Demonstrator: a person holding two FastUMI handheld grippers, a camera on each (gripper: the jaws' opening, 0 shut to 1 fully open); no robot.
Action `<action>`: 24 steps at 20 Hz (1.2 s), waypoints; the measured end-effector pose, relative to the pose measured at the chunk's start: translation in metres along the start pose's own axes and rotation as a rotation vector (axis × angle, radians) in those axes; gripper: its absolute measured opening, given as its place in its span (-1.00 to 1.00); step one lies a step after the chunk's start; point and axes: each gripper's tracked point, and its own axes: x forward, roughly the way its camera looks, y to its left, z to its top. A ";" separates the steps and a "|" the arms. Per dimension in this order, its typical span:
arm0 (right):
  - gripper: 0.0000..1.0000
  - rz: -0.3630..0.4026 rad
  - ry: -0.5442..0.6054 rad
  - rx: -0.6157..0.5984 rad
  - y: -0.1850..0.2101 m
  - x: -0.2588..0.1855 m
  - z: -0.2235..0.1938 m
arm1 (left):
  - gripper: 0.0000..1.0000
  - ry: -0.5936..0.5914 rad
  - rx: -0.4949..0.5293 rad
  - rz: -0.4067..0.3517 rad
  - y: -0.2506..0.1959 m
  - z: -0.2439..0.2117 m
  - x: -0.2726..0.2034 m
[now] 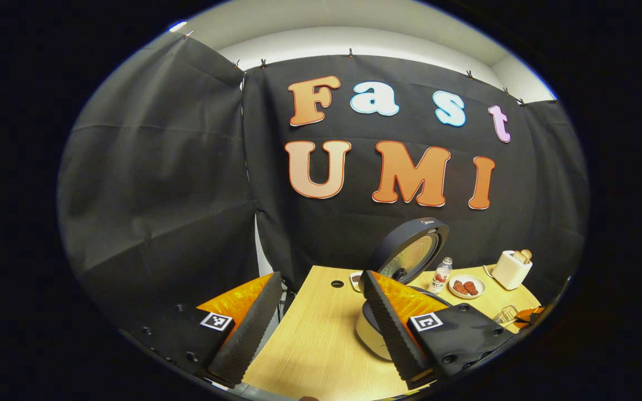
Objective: Close the left gripper, press the button to open the rice cooker; take a wooden spoon from the chopstick holder with the right hand, scoop a spoonful of rice and pour it into the rice cooker, then put the wooden spoon back into the chopstick holder.
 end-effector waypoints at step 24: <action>-1.00 0.203 0.062 -0.224 0.227 0.052 -0.030 | 1.00 -0.045 -0.010 0.019 0.022 0.044 -0.028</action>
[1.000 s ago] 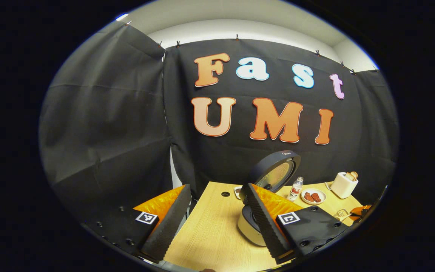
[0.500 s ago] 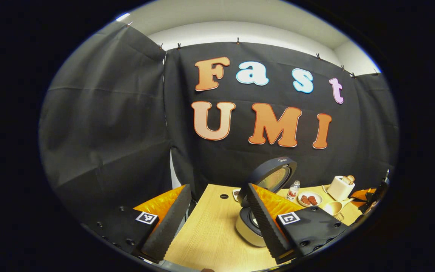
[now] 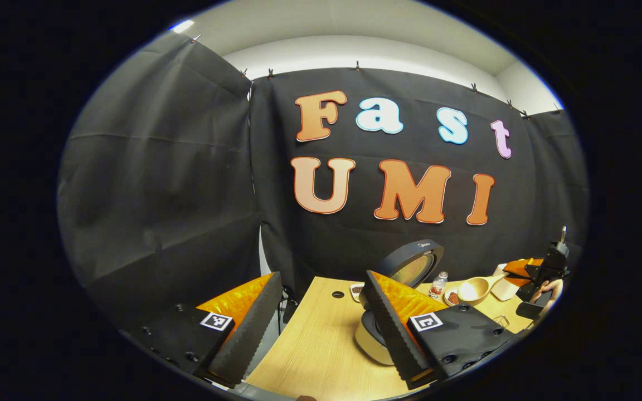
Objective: Close the left gripper, press the button to open the rice cooker; take a wooden spoon from the chopstick holder with the right hand, scoop a spoonful of rice and pour it into the rice cooker, then put the wooden spoon back into the chopstick holder.
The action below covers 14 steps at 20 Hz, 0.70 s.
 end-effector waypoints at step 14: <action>-1.00 -0.052 -0.012 -0.325 0.014 0.043 -0.030 | 1.00 0.028 -0.012 0.007 0.014 -0.008 0.018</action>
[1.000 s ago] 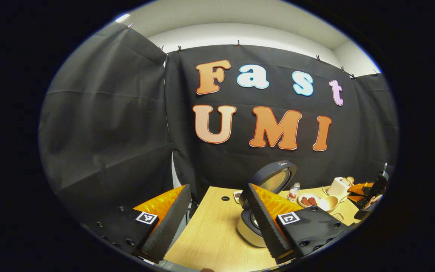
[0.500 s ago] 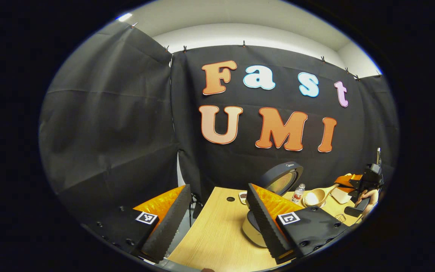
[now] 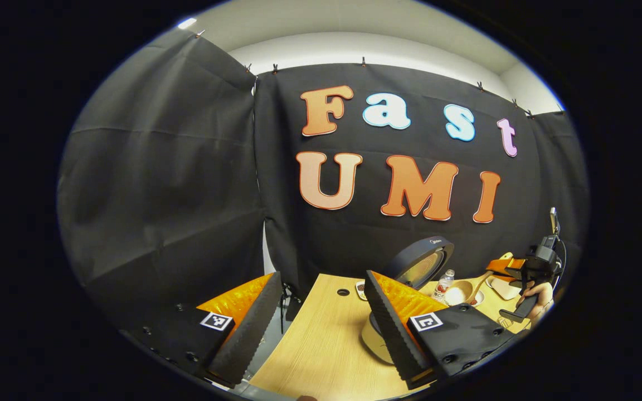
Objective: Close the left gripper, press the button to open the rice cooker; take a wooden spoon from the chopstick holder with the right hand, scoop a spoonful of rice and pour it into the rice cooker, then put the wooden spoon back into the chopstick holder.
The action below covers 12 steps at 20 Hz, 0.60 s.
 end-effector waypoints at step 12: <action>-1.00 0.006 -0.039 -0.219 0.021 0.007 0.002 | 1.00 0.000 -0.006 -0.006 0.002 0.002 0.017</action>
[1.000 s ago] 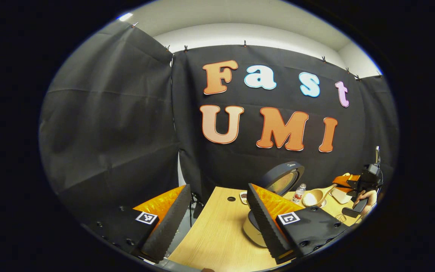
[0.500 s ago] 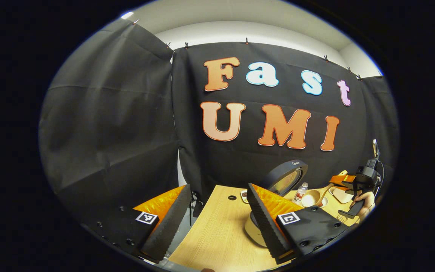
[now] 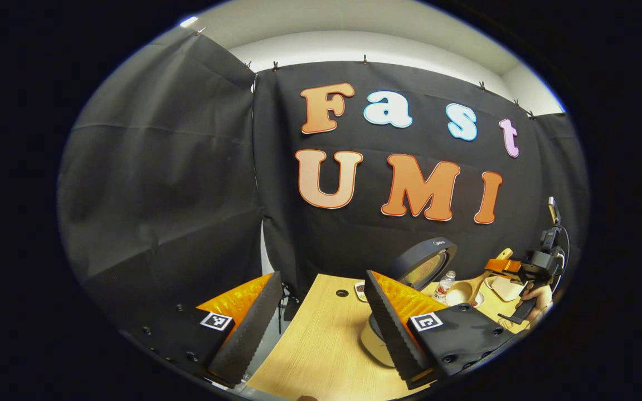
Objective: Close the left gripper, press the button to open the rice cooker; take a wooden spoon from the chopstick holder with the right hand, scoop a spoonful of rice and pour it into the rice cooker, then put the wooden spoon back into the chopstick holder.
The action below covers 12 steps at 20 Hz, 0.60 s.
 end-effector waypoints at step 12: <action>-1.00 0.063 -0.038 -0.294 0.037 0.001 -0.004 | 1.00 0.008 -0.019 0.007 0.006 -0.004 0.013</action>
